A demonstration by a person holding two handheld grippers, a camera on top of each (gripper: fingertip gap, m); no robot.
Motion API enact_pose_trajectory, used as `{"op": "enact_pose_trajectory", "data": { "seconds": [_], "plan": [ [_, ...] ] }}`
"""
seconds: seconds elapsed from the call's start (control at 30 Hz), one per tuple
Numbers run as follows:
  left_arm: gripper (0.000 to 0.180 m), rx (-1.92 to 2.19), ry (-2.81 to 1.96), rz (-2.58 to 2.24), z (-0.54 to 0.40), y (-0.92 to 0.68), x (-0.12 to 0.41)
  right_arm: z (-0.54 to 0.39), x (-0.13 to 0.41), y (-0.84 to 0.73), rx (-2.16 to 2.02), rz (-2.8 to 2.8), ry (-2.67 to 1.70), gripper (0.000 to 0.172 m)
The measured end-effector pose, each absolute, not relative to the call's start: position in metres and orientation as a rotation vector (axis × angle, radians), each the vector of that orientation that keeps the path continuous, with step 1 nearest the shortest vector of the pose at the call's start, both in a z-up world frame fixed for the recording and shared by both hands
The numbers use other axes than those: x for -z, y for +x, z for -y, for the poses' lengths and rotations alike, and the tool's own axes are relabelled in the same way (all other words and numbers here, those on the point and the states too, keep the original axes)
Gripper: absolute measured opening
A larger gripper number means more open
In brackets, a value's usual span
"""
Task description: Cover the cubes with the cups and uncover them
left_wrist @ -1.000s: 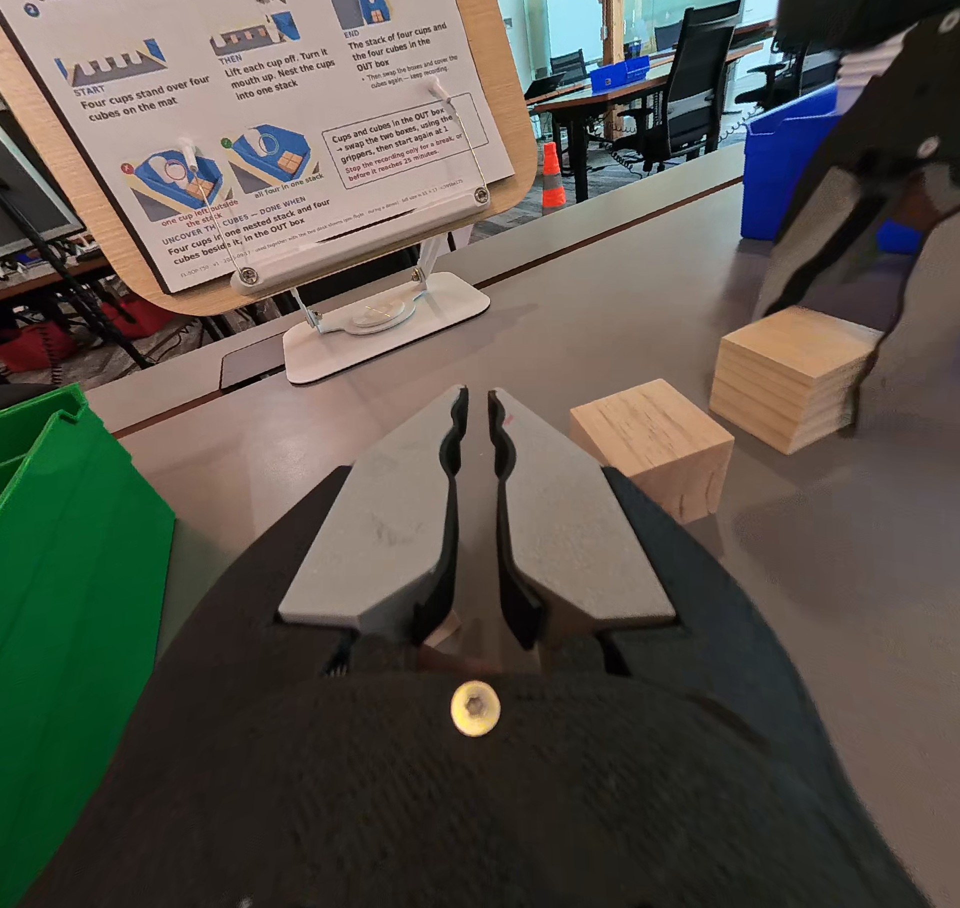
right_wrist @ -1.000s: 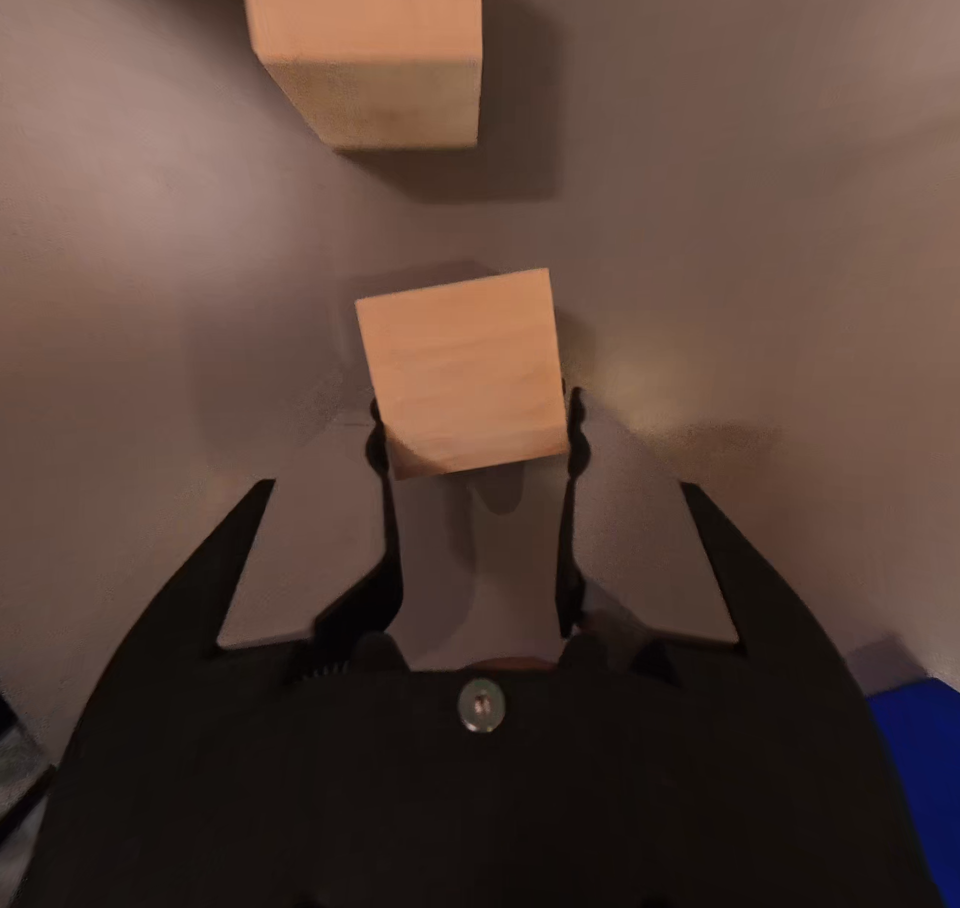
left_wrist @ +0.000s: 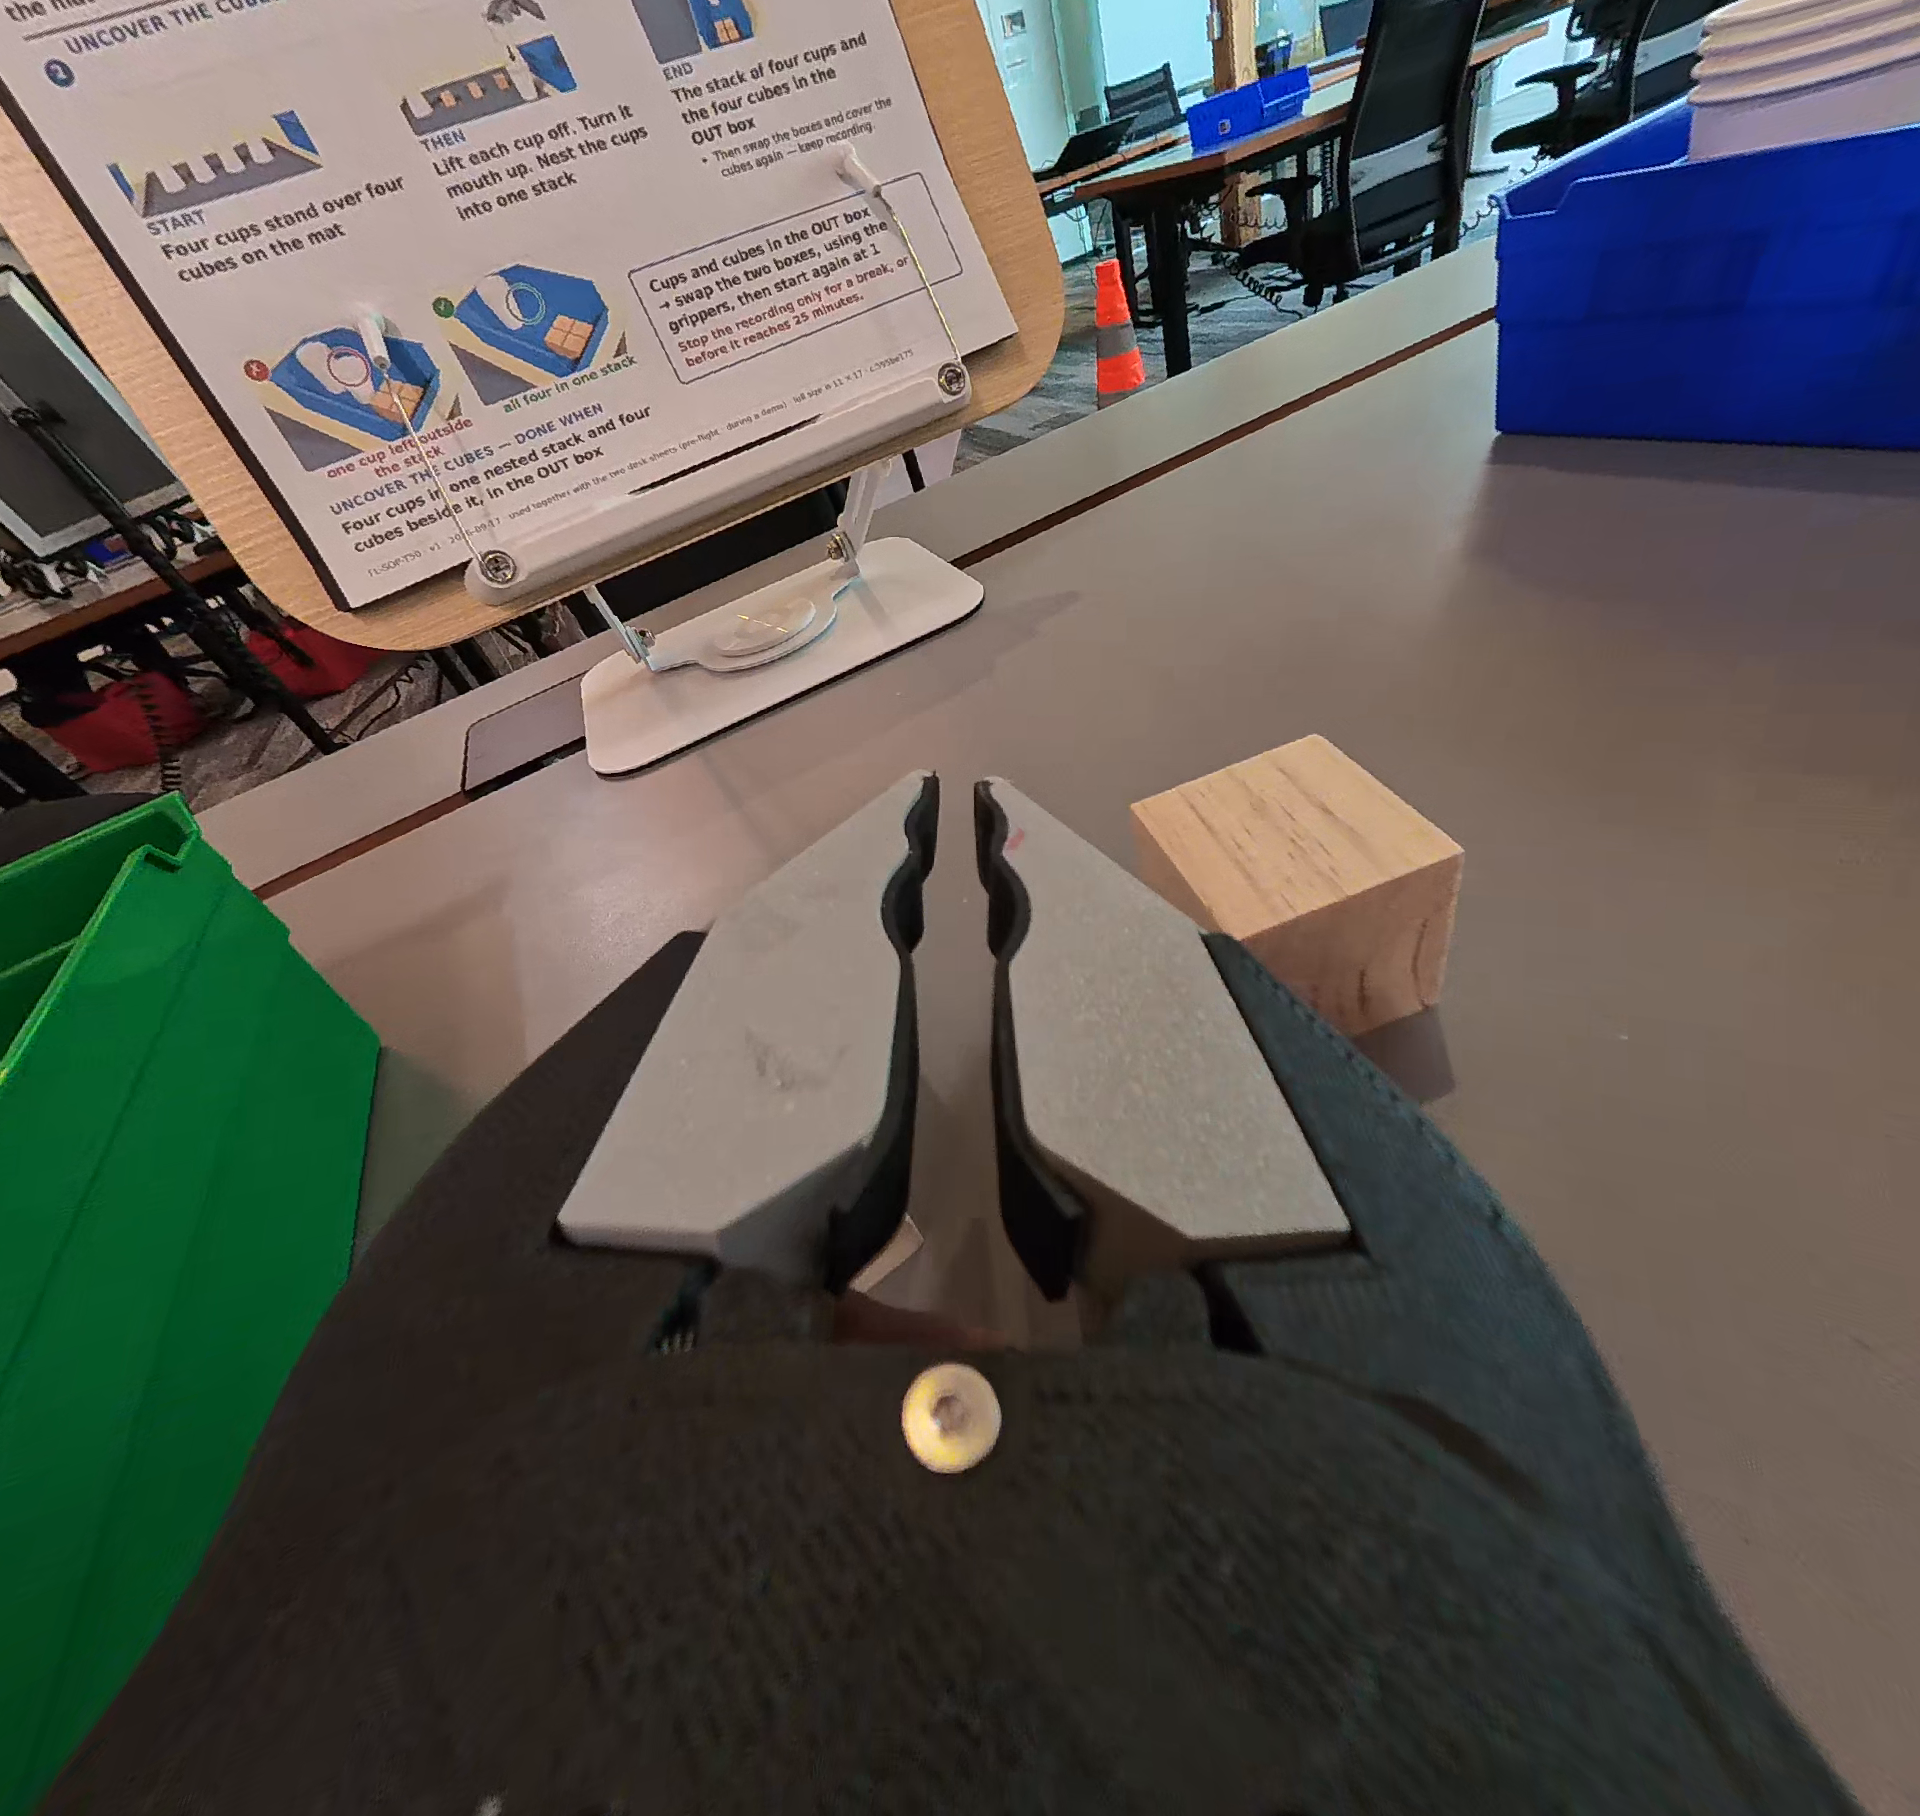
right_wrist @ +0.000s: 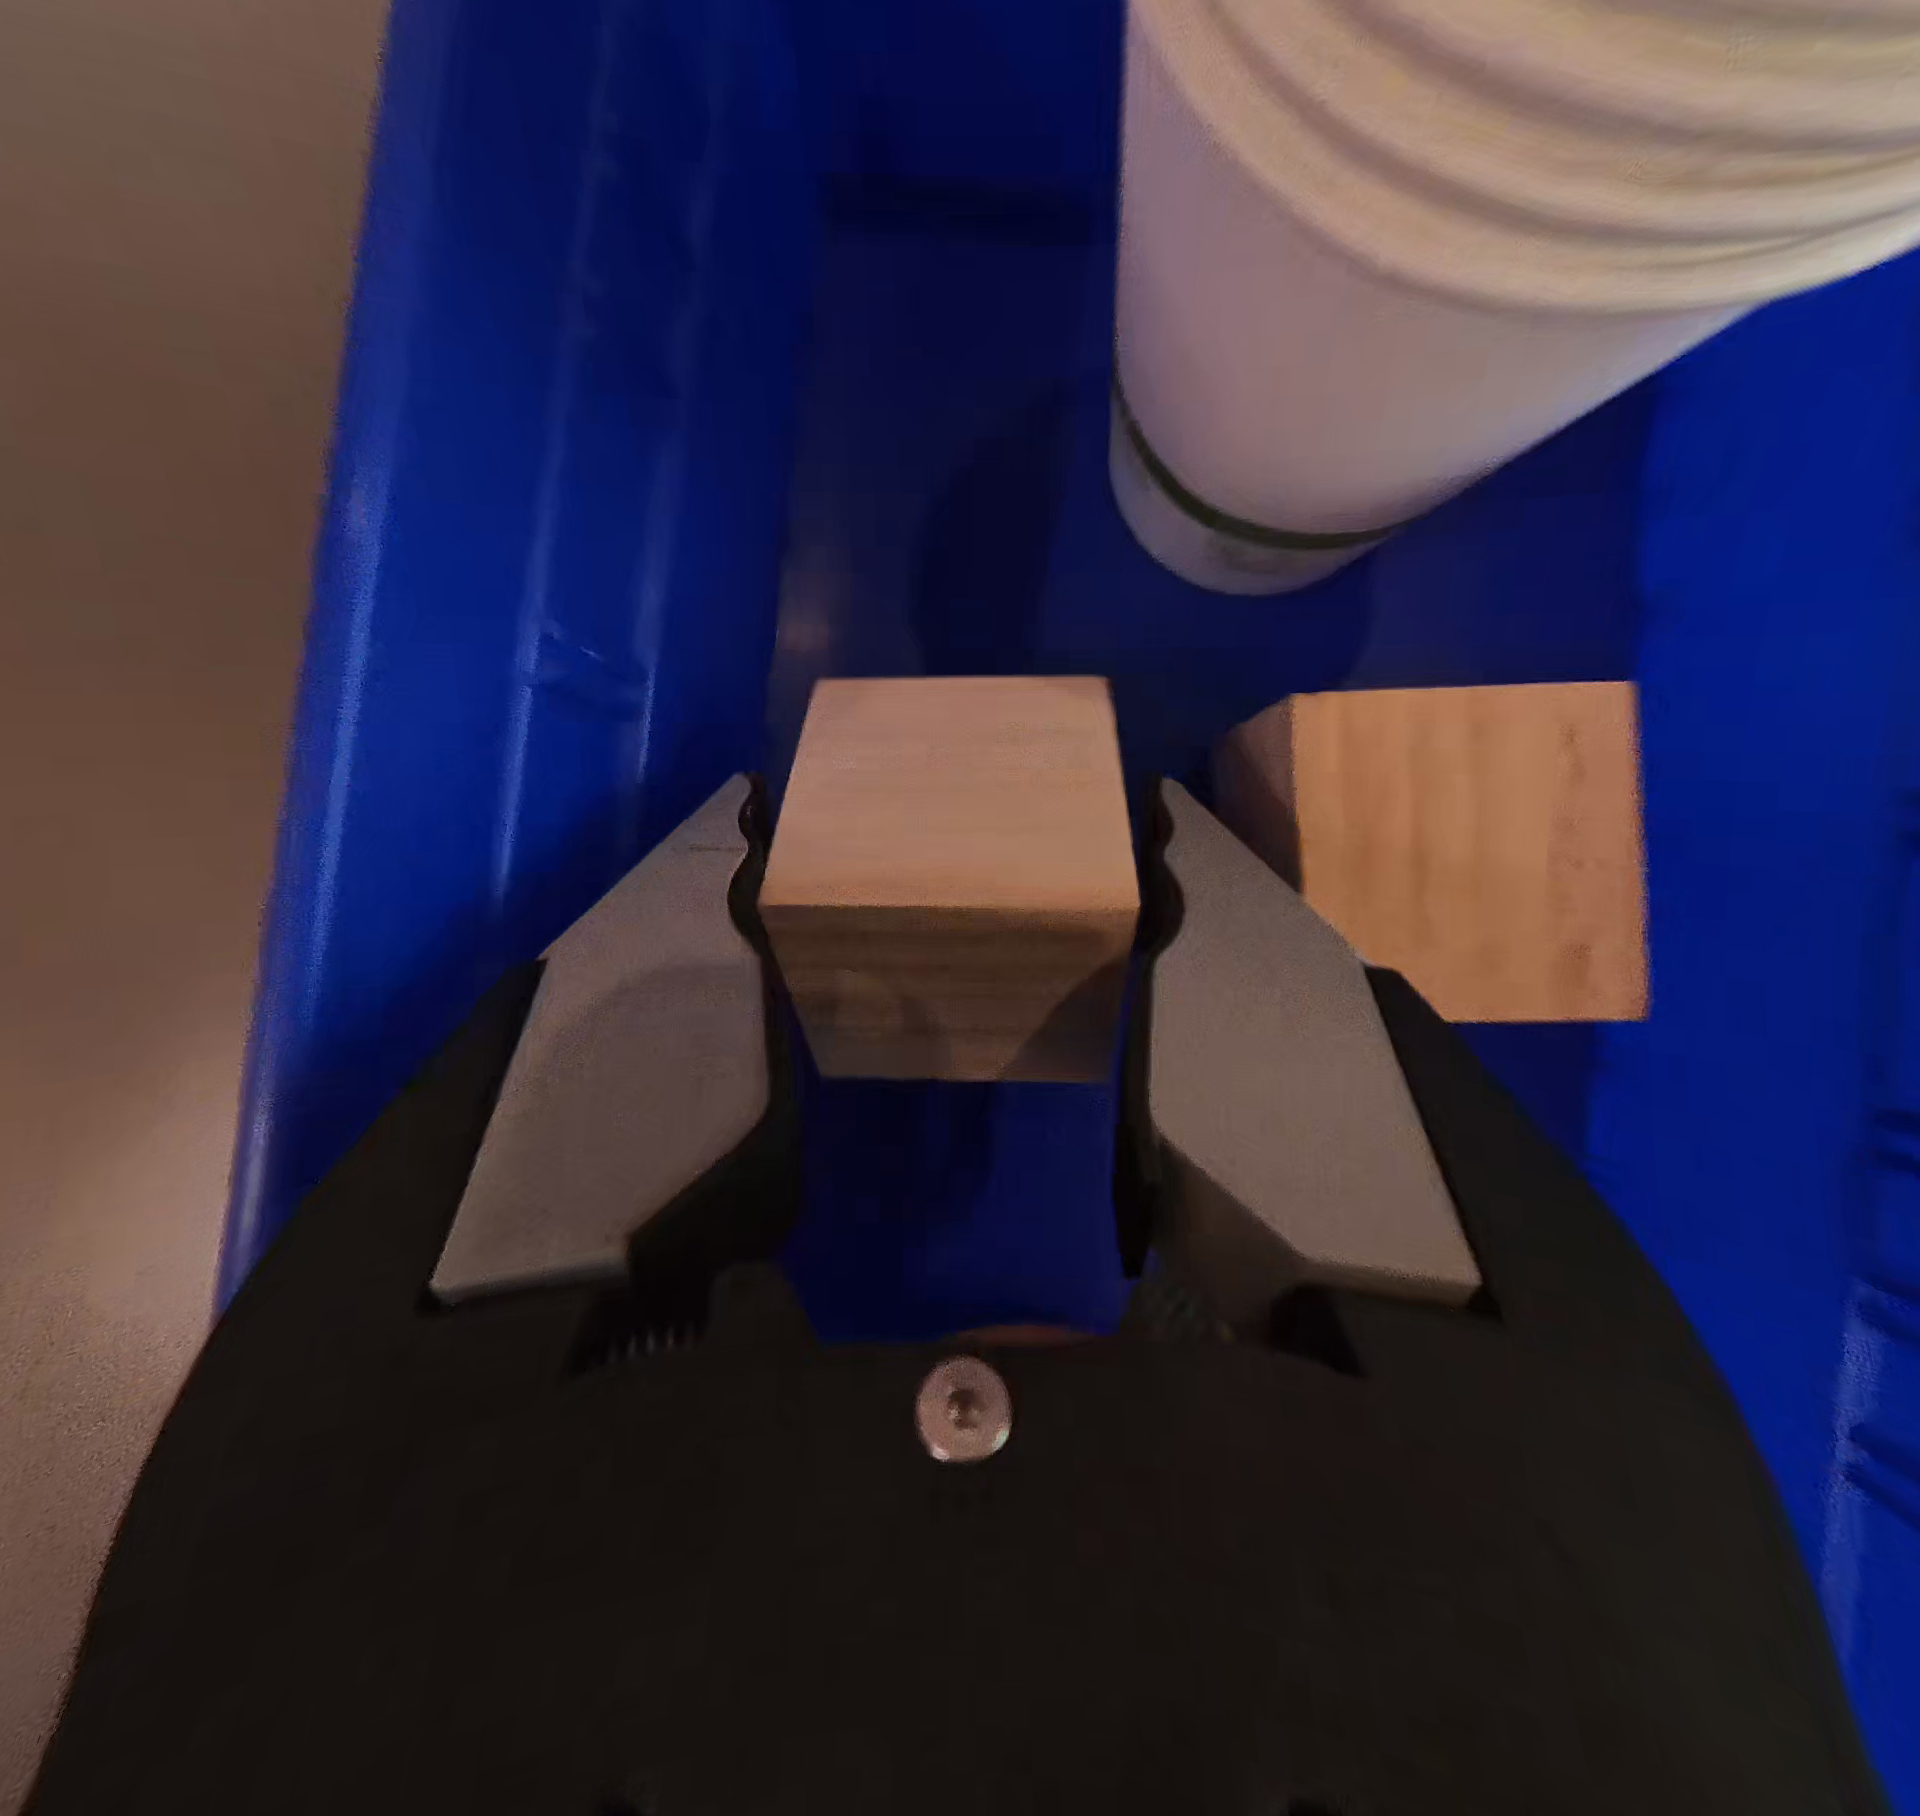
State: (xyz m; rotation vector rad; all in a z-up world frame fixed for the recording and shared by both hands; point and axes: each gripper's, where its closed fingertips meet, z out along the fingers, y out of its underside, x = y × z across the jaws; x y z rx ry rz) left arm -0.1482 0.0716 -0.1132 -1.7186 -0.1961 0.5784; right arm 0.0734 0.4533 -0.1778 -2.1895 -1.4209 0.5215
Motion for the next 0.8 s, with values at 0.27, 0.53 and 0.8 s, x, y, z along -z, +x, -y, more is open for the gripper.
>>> {"op": "enact_pose_trajectory", "data": {
  "seconds": [0.27, 0.53, 0.8],
  "plan": [
    [0.005, -0.580, -1.728, 0.196, -0.072, -0.150, 0.115, -0.458, 0.164, 0.063, -0.469, 1.523, -2.052, 0.067],
    [0.005, -0.579, -1.730, 0.198, -0.071, -0.149, 0.115, -0.456, 0.169, 0.078, -0.440, 1.565, -2.083, 0.068],
    [0.005, -0.580, -1.736, 0.189, -0.072, -0.148, 0.116, -0.438, 0.157, 0.099, -0.600, 1.589, -2.120, 0.045]
  ]
}}
